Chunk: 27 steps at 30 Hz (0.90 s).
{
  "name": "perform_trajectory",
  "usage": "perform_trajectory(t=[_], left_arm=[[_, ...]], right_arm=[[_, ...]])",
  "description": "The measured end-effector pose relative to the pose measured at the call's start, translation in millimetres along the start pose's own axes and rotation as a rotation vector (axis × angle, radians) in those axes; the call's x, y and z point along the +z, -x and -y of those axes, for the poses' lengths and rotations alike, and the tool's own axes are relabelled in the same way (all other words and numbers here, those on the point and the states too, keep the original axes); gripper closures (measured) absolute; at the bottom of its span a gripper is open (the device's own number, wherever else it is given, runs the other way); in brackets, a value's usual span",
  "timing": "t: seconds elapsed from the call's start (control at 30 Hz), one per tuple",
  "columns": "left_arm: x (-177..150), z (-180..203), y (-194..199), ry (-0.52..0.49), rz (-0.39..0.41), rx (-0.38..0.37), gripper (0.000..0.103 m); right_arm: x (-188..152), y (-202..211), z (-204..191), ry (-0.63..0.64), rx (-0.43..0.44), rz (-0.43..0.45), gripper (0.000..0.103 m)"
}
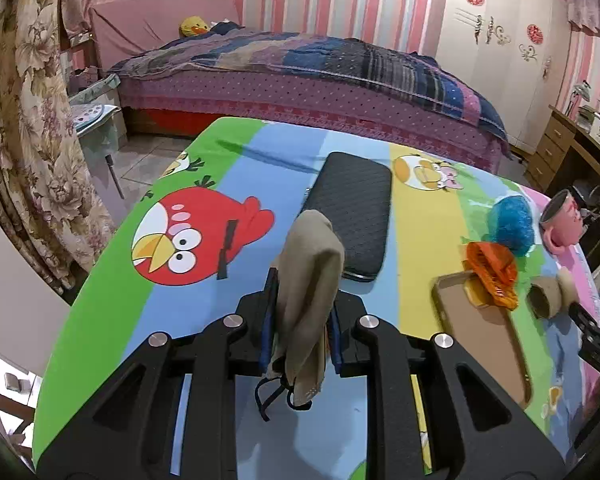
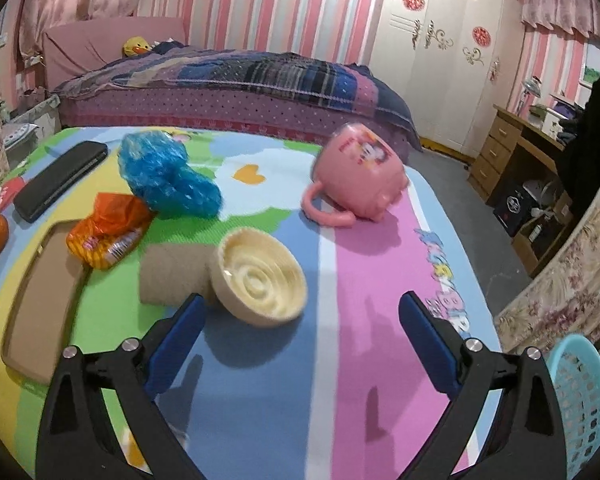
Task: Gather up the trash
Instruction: 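Grasp the beige cloth pouch with the left gripper, then grasp the cream round plastic lid with the right gripper while left holds the pouch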
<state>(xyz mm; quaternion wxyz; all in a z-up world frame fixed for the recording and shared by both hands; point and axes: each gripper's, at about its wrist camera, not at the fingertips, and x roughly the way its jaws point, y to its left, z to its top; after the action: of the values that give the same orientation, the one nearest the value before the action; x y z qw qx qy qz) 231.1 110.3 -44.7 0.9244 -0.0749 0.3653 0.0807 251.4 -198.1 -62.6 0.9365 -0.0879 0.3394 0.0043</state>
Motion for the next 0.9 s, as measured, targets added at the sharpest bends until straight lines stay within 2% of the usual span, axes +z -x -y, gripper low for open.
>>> perform_trajectory(t=[0.1, 0.13, 0.2, 0.3, 0.63, 0.9], left_arm=[[0.0, 2.7, 1.8, -0.004, 0.003, -0.002, 0.083], [0.1, 3.1, 2.0, -0.002, 0.002, -0.005, 0.083], [0.4, 4.4, 3.6, 0.003, 0.002, -0.009, 0.083], [0.2, 7.7, 7.2, 0.0, 0.007, -0.013, 0.083], [-1.3, 34.4, 21.7, -0.03, 0.028, -0.039, 0.083], [-5.7, 63.2, 36.7, -0.052, 0.039, -0.095, 0.083]], right_arm=[[0.3, -5.1, -6.7, 0.031, 0.031, -0.026, 0.046], [0.2, -4.8, -7.2, 0.034, 0.05, -0.026, 0.05], [0.5, -3.4, -6.5, 0.03, 0.084, -0.02, 0.066], [0.1, -0.6, -3.3, 0.014, 0.123, -0.012, 0.08], [0.8, 26.4, 1.1, 0.036, 0.151, 0.038, 0.085], [-2.0, 53.1, 11.5, 0.039, 0.163, 0.061, 0.088]])
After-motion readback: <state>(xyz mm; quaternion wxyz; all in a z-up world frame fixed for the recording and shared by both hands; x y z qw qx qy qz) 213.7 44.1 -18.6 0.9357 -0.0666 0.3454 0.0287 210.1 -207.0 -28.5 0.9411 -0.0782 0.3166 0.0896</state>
